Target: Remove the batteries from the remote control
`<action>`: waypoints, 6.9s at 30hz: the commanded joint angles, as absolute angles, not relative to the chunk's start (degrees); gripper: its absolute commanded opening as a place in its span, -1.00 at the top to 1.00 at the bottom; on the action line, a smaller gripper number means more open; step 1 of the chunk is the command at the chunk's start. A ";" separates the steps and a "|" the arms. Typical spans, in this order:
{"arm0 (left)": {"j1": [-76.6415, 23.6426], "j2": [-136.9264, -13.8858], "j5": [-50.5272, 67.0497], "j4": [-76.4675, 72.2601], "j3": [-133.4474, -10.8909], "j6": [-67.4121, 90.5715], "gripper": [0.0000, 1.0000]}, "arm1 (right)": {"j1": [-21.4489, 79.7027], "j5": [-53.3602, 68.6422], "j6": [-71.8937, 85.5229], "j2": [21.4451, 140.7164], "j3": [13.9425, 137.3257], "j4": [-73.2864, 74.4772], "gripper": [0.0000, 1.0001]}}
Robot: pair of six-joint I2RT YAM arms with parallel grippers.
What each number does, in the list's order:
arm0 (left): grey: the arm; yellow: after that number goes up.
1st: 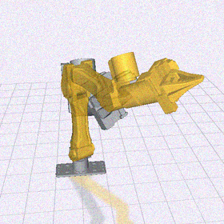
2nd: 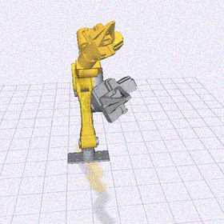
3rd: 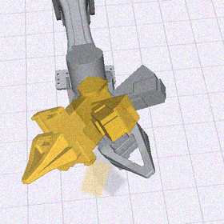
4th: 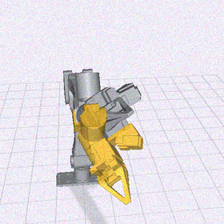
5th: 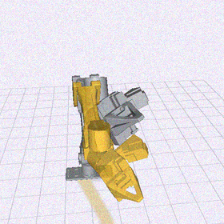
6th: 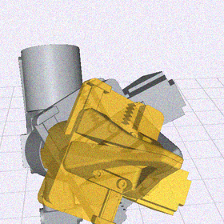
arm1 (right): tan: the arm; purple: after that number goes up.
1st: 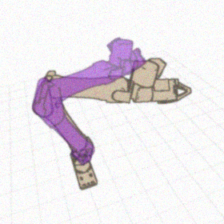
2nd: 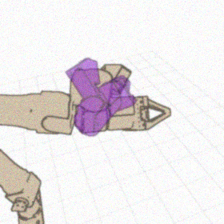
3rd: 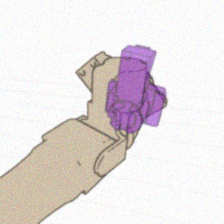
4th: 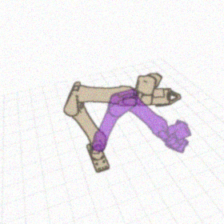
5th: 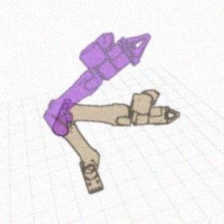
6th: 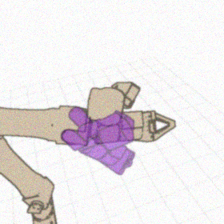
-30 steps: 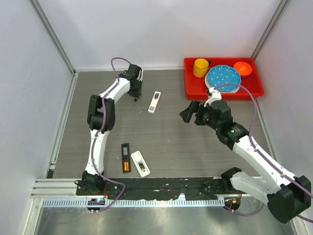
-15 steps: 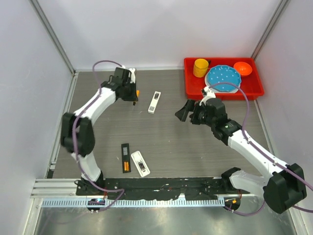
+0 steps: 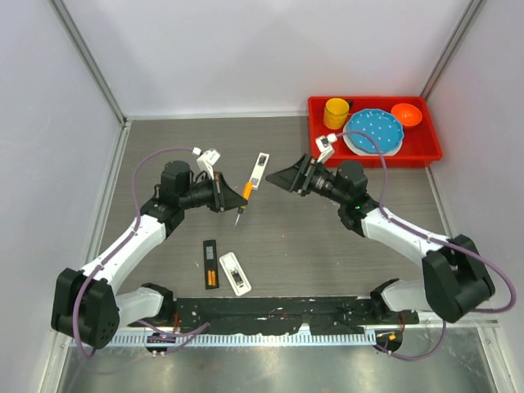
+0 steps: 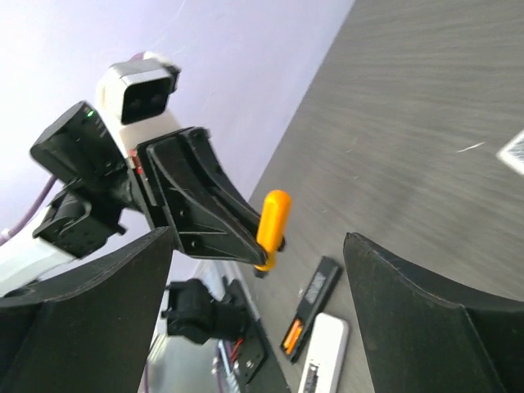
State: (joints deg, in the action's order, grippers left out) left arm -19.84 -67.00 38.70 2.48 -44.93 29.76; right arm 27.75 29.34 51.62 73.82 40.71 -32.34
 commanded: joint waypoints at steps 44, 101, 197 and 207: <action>-31.72 -67.85 40.25 -8.94 -46.58 30.76 -0.37 | 35.86 21.00 48.60 68.29 41.92 -28.21 0.98; -34.54 -64.69 45.45 -8.35 -46.05 32.25 -0.04 | 30.41 38.59 59.95 70.93 34.80 -55.65 0.98; -59.76 -93.34 -7.73 17.32 -52.91 24.26 0.96 | 23.82 9.32 31.37 56.43 43.07 7.82 0.98; -59.77 -92.64 -5.89 16.88 -50.72 22.15 -0.41 | 23.73 10.19 31.38 57.04 44.12 8.00 0.98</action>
